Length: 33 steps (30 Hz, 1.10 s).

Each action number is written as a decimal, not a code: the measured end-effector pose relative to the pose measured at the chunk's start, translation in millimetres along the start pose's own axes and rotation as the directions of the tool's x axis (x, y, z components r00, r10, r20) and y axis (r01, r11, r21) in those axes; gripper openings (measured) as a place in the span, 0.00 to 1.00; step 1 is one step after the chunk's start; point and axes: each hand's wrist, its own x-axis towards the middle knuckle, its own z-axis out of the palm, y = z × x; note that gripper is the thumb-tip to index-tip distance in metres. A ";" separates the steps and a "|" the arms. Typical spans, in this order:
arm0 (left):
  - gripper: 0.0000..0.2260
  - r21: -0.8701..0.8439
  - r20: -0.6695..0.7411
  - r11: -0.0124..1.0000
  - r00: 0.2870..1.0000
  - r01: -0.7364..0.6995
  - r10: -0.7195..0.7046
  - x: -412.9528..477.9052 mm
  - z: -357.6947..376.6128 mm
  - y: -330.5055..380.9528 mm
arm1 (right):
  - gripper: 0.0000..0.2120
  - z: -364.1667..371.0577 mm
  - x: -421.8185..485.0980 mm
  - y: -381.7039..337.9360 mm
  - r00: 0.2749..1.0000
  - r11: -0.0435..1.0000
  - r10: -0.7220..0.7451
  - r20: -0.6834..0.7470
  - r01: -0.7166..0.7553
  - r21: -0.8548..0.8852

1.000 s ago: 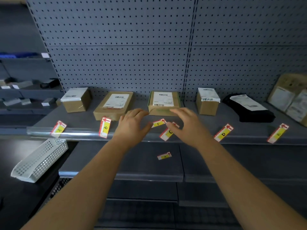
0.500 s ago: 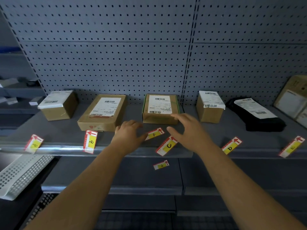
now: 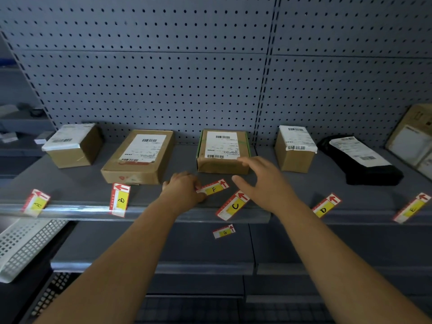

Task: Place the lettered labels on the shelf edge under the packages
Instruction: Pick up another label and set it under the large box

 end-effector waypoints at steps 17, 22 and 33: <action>0.14 -0.003 -0.011 0.998 0.998 0.067 -0.067 -1.8 3.5 5.0 | 0.26 -0.9 -3.2 1.7 0.999 0.999 -0.031 0.014 0.031 -0.014; 0.13 -0.012 0.011 0.997 0.997 0.079 -0.079 -1.2 2.3 5.6 | 0.24 -1.5 -3.3 -0.3 0.999 0.999 -0.044 0.009 0.044 -0.017; 0.11 -0.049 -0.028 0.997 0.997 0.065 -0.066 -5.9 -0.6 9.4 | 0.25 -1.9 -3.2 -1.1 0.998 0.998 -0.055 0.012 0.056 -0.026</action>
